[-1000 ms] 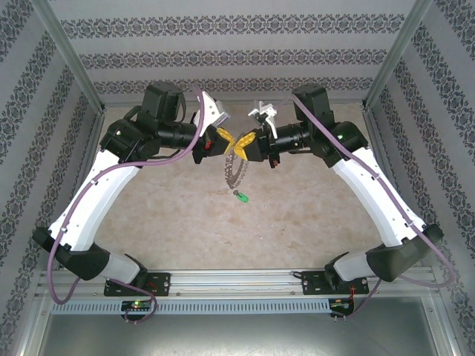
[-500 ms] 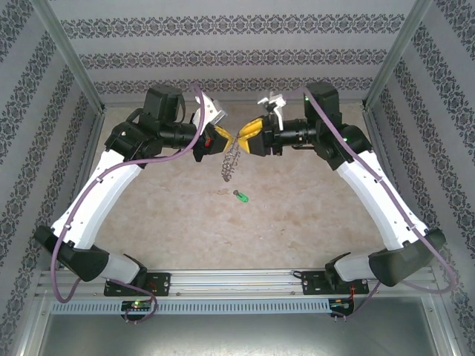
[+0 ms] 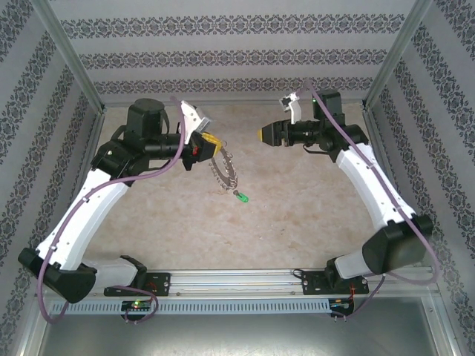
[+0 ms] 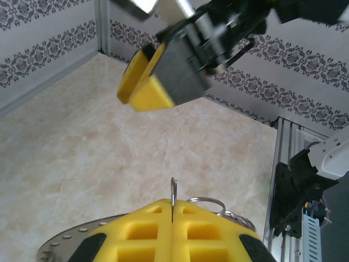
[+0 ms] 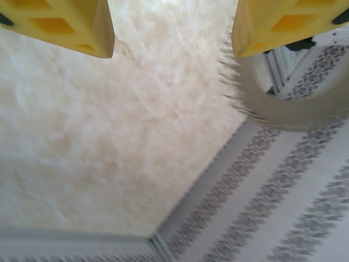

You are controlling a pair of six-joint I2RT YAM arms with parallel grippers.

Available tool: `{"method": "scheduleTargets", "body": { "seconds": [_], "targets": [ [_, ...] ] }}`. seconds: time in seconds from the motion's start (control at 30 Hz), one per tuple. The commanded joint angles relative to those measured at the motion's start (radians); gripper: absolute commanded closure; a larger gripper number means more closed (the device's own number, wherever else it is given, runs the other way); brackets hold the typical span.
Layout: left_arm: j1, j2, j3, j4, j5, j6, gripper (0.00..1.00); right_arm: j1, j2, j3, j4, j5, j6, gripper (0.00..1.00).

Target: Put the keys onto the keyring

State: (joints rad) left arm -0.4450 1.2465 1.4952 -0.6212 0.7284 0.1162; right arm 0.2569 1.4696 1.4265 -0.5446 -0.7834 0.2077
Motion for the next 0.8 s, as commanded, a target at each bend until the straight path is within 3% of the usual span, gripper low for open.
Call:
{"method": "scheduleTargets", "body": {
  "seconds": [0.0, 0.33, 0.77],
  "targets": [
    [0.017, -0.053, -0.032, 0.108, 0.005, -0.042, 1.0, 0.023, 0.079, -0.015, -0.144, 0.103, 0.024, 0.42],
    [0.053, -0.145, -0.138, 0.165, 0.004, -0.08, 1.0, 0.189, 0.346, 0.069, -0.338, 0.324, -0.032, 0.45],
    [0.108, -0.21, -0.192, 0.152, 0.02, -0.096, 1.0, 0.307, 0.614, 0.255, -0.456, 0.427, -0.114, 0.53]
  ]
}}
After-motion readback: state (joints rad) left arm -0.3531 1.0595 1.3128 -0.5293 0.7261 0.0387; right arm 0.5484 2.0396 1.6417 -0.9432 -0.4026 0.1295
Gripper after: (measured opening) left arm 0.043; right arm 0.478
